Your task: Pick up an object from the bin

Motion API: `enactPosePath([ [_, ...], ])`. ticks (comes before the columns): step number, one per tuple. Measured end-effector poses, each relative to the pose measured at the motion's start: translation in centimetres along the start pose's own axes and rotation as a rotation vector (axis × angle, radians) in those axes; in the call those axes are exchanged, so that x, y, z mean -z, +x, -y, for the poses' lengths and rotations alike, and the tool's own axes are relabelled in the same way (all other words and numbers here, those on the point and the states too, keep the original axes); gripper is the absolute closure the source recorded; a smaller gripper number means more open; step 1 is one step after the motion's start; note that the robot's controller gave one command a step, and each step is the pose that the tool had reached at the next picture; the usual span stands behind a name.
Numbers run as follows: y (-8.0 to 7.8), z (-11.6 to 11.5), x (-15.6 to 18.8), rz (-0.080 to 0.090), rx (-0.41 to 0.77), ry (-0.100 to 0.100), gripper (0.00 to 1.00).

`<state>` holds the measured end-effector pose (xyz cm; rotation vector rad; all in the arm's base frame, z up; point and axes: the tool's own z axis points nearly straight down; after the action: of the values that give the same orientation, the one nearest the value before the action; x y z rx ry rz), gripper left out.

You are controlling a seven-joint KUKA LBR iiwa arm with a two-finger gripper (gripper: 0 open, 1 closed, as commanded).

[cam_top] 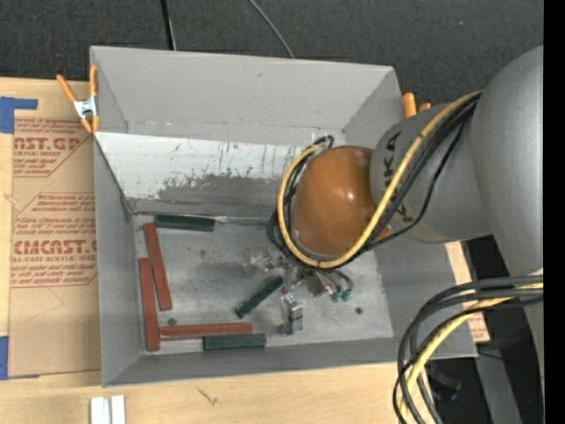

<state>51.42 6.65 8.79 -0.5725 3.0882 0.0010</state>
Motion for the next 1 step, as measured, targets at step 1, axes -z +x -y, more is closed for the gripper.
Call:
enactPosePath([
  [1,-2.06,-1.66,-1.70,0.004,0.077,0.000,1.00],
])
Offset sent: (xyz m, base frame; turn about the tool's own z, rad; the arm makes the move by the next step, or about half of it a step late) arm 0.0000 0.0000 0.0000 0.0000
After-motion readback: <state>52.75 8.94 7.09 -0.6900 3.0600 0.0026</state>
